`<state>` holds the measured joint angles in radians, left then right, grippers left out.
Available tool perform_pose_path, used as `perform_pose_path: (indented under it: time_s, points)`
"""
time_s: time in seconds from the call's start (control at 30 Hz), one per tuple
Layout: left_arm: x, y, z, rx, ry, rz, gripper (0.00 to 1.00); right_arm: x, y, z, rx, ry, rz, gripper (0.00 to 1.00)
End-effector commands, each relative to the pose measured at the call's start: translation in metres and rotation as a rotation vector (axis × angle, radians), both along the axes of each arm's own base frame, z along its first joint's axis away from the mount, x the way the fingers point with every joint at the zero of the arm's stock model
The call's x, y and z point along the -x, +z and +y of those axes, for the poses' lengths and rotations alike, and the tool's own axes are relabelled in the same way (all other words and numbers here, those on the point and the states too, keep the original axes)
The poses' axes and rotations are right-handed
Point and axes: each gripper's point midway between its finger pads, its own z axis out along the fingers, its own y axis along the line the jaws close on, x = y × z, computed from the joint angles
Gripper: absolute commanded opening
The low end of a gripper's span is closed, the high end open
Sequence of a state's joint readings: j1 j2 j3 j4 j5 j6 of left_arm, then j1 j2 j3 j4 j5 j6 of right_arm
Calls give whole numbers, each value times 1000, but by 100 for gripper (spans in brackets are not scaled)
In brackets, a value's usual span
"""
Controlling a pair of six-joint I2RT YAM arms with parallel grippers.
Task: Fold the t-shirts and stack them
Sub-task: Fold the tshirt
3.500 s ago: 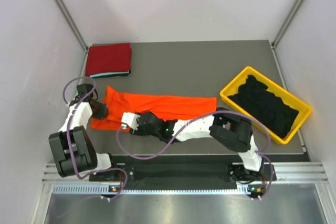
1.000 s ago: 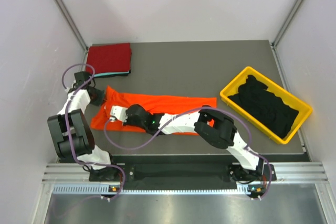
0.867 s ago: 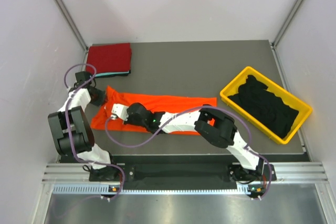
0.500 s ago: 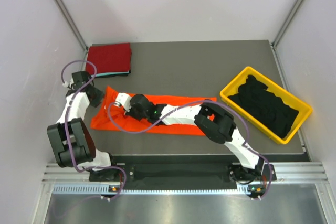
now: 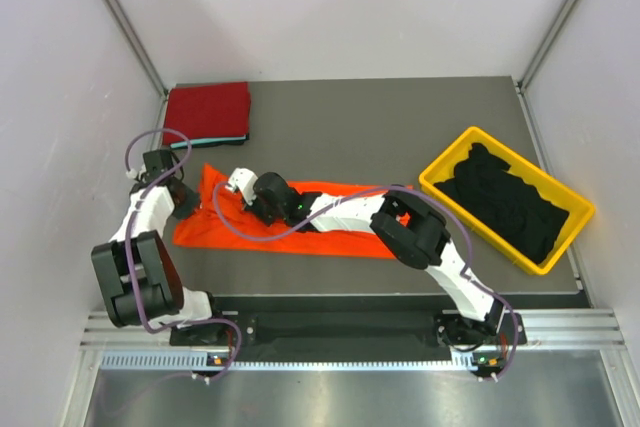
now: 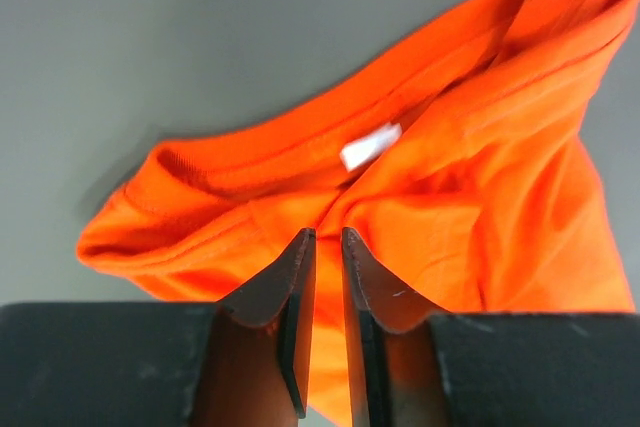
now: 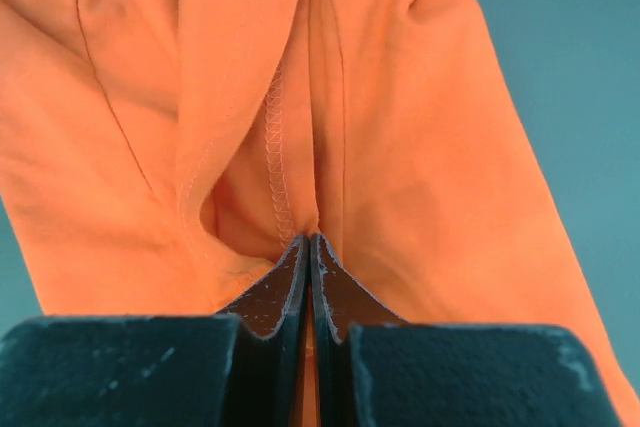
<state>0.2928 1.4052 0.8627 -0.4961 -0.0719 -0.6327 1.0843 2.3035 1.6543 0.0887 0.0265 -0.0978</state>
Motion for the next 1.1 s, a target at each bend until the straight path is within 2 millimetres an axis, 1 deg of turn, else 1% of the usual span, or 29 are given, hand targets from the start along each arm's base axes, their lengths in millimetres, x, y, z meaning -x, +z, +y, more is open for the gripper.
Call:
perform_pose_path:
  time_s: [0.0,0.03,0.1,0.13,0.2,0.27,0.3,0.37,0.43,0.47,0.5,0.53,0.67,0.73,0.77,0.8,0.83,0.87,0.9,0.93,0.97,1.0,1.03,1.07]
  points:
    - [4,-1,-11,32,-39,-36,21,-2,19,10,-68,-4,5,0]
    - [0,-1,-24,89,-84,-64,22,-3,21,10,-72,-7,9,0]
    - [2,-4,-36,125,-154,-81,23,-3,32,10,-95,-15,16,0]
    - [-1,-2,-37,129,-163,-105,25,-3,35,10,-102,-18,16,0]
    - [2,-3,-38,122,-161,-117,27,-6,41,10,-119,-30,23,0]
    - [-1,-2,-37,117,-156,-136,30,-11,41,10,-123,-45,35,0]
    - [-2,-2,-37,121,-156,-139,31,-13,43,9,-126,-49,35,0]
    - [-3,-4,-38,130,-157,-132,31,-18,40,6,-140,-80,64,0]
    - [-4,-9,-37,131,-149,-114,31,-19,37,4,-142,-90,77,0]
    - [-5,-11,-33,121,-134,-108,31,-21,40,3,-154,-100,79,0]
    - [-5,-15,-32,122,-130,-94,31,-17,41,5,-164,-80,90,0]
    - [-5,-17,-32,123,-128,-89,31,-17,38,2,-160,-84,96,0]
    - [-8,-24,-29,120,-115,-64,29,-15,40,0,-172,-86,109,0]
    - [-8,-26,-23,96,-101,-47,28,-14,41,0,-177,-83,116,0]
    - [-10,-23,-20,84,-98,-46,26,-13,41,-1,-178,-86,120,0]
    - [-6,-27,-14,61,-80,-15,21,-12,41,-1,-178,-85,125,0]
    - [-5,-25,-12,50,-78,-3,17,-12,41,-2,-178,-88,127,1]
    - [-9,-19,-4,16,-63,-1,15,-11,45,-2,-182,-91,132,3]
    - [-9,-15,-2,3,-58,2,14,-10,45,-4,-179,-94,141,5]
    - [-7,-10,2,-20,-57,10,15,-8,47,-5,-180,-98,148,11]
    - [-13,6,5,-41,-53,-29,16,-7,61,-6,-205,-104,152,15]
    - [-15,13,8,-57,-54,-48,19,-5,64,-8,-209,-107,159,20]
    - [-17,22,12,-86,-56,-63,23,-5,69,-11,-213,-115,167,29]
    - [-25,35,16,-115,-66,-105,26,-3,84,-12,-241,-122,172,32]
